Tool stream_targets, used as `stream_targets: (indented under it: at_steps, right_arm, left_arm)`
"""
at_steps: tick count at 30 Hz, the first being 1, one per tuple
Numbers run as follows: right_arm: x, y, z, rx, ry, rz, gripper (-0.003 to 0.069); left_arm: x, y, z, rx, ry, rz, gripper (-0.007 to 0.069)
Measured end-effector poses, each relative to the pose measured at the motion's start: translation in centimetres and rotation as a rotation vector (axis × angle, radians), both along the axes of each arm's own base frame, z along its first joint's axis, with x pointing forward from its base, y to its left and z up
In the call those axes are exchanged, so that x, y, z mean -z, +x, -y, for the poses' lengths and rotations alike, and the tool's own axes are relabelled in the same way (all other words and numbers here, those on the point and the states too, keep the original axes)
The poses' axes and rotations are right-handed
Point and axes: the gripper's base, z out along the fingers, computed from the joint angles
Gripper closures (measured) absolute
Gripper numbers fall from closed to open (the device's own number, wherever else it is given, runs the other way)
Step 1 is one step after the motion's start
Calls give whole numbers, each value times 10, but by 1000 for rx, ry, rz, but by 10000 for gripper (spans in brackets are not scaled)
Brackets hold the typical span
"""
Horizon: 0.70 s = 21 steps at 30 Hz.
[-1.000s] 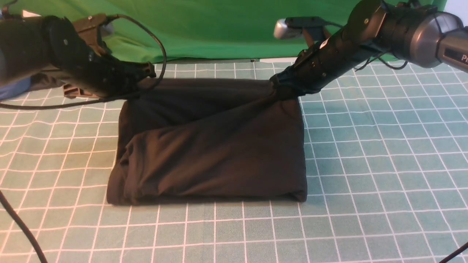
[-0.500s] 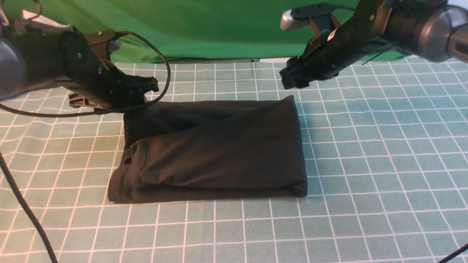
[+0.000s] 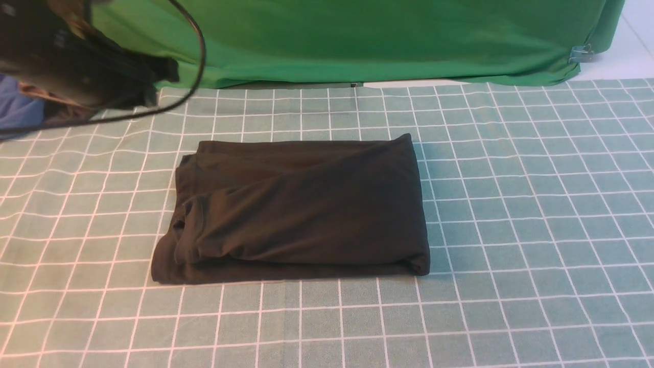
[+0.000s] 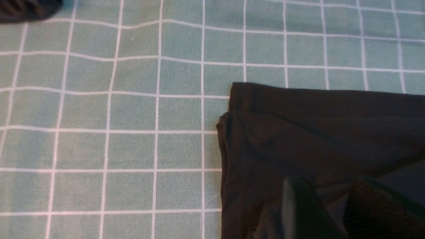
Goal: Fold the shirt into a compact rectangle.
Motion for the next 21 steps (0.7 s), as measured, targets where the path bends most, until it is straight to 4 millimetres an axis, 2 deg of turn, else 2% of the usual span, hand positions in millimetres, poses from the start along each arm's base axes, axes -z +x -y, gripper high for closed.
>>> stream_targets:
  at_steps: [1, 2, 5, 7, 10, 11, 12, 13, 14, 17, 19, 21]
  right_arm:
    - [-22, -22, 9, 5, 16, 69, 636]
    - [-33, -35, 14, 10, 23, 105, 636]
    - [-67, -82, 36, 43, 50, 215, 636]
    - [-80, -107, 47, 67, 55, 247, 636]
    - [-84, -138, 61, 86, 54, 273, 636]
    - [-82, -149, 66, 94, 54, 276, 636]
    - [-81, -153, 67, 97, 53, 276, 636]
    - [-72, -166, 73, 109, 62, 265, 636]
    - [-69, -177, 78, 116, 74, 273, 636]
    - [-49, -195, 85, 132, 124, 270, 636]
    - [-30, -214, 93, 138, 180, 311, 636]
    - [-8, -226, 97, 140, 207, 348, 636]
  left_arm:
    - [-20, -15, -1, 7, 3, 44, 571]
    - [-27, -22, -1, 8, 3, 58, 585]
    - [-67, -62, -3, 10, -12, 163, 614]
    - [-85, -88, -3, 12, -35, 231, 614]
    - [-98, -127, -4, 18, -64, 305, 614]
    - [-103, -143, -4, 21, -68, 337, 613]
    - [-102, -149, -5, 21, -69, 343, 613]
    - [-104, -174, -6, 24, -73, 381, 613]
    - [-105, -190, -7, 25, -74, 408, 613]
    - [-95, -228, -9, 29, -76, 450, 613]
    - [-85, -256, -11, 31, -82, 500, 613]
    - [-68, -273, -12, 33, -79, 528, 613]
